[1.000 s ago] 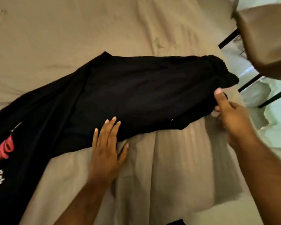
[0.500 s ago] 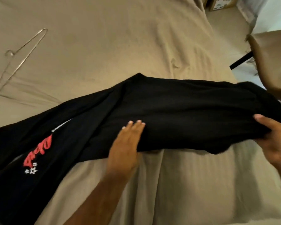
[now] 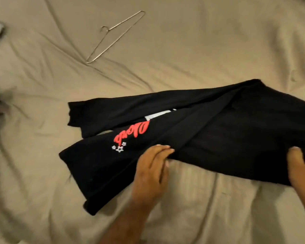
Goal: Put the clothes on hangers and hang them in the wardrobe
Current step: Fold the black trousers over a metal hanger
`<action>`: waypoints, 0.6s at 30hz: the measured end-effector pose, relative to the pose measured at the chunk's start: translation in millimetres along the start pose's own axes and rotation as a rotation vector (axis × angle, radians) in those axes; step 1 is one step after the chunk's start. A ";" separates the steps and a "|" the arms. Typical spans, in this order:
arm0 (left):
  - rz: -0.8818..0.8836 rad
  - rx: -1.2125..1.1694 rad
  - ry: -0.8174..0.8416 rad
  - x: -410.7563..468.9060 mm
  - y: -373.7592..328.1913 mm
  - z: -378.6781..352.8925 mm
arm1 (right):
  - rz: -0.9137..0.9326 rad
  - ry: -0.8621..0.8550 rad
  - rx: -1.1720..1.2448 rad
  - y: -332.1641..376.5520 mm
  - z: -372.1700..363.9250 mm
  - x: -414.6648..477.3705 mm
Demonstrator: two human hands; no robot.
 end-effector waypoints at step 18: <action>-0.004 0.188 0.361 93.2 259.6 159.7 | -0.265 0.518 -0.185 246.7 -202.6 -295.4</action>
Point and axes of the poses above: each hand's wrist, its own x-axis towards the middle knuckle, its own z-axis out of the back of the hand, y = z × x, the point moved 8 cm from there along x, towards the middle knuckle, and after that the axes turned 8 degrees about -z, right-handed, at the moved point
